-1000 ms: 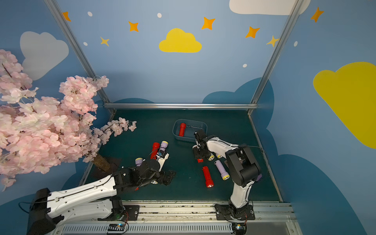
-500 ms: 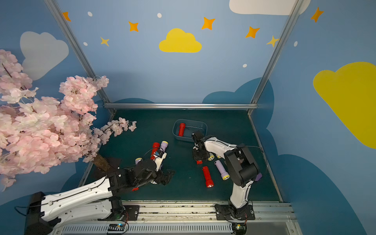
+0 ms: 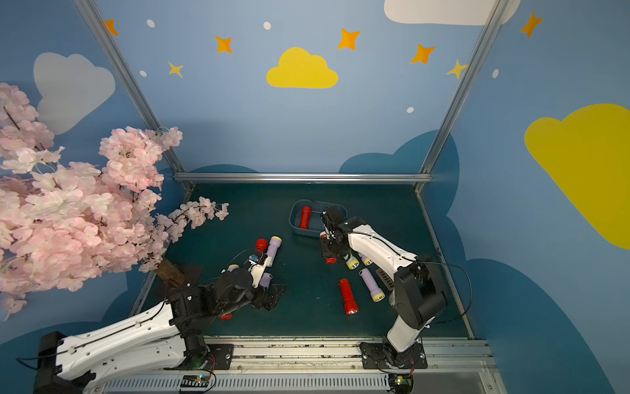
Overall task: Put the flashlights into the storage boxes
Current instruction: Pick up the flashlight from the center of the board, then place the flashlight at the storage box.
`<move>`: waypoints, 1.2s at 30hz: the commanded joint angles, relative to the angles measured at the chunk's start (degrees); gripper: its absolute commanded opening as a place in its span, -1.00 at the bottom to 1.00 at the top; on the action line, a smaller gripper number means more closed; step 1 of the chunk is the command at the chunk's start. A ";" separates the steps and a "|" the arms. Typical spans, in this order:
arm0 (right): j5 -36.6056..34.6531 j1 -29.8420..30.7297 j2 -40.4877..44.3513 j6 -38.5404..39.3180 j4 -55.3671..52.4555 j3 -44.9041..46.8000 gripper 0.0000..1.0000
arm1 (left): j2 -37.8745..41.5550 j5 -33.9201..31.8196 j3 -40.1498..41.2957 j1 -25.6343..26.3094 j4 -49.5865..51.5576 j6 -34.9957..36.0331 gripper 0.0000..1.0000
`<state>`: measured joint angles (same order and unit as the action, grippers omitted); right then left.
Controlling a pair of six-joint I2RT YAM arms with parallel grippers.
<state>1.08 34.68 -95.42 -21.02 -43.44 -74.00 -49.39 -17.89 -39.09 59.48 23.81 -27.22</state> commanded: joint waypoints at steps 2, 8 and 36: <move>0.07 0.24 0.62 -0.44 -1.92 -5.33 -0.38 | 0.28 -0.67 -2.01 -1.14 2.48 2.10 0.99; 1.07 -0.41 -5.72 0.26 -3.13 -14.31 -0.37 | -0.75 -0.75 -3.83 -2.71 3.91 3.95 0.98; 11.61 -8.06 -42.80 -1.03 -6.53 -52.87 -0.36 | -16.24 14.76 -11.68 -21.77 -1.22 8.33 0.99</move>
<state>10.66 26.41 -137.23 -21.19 -48.86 -124.66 -65.21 -5.23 -49.41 38.28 23.35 -19.44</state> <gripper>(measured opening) 0.374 0.992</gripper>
